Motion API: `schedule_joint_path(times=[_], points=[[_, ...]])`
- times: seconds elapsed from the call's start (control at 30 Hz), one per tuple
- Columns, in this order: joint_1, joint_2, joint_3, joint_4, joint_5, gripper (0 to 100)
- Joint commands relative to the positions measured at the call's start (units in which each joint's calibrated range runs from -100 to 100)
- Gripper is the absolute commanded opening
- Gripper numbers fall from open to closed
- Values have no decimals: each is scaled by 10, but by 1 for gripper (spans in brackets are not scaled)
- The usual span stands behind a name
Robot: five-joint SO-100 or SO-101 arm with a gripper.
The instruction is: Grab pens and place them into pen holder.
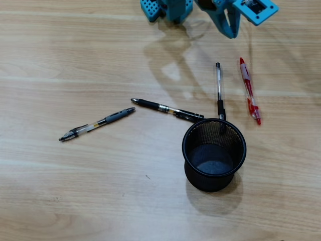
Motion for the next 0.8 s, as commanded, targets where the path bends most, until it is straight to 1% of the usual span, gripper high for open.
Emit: schedule_joint_path(times=[0.0,0.1,0.13,0.2,0.4,0.5,0.53,0.6,0.63,0.77], points=[[-52,91,-105,-8,-40,2],[-63,164,-166,-8,-64,2],[-64,233,-228,-2,-82,3],[-63,281,-274,0,-104,3],[-57,324,-313,0,-130,3],[-57,331,-315,0,-149,8],[-57,332,-311,0,-157,14],[-59,333,-307,1,-172,19],[-61,342,-300,2,-188,24],[-64,373,-296,-1,-214,27]])
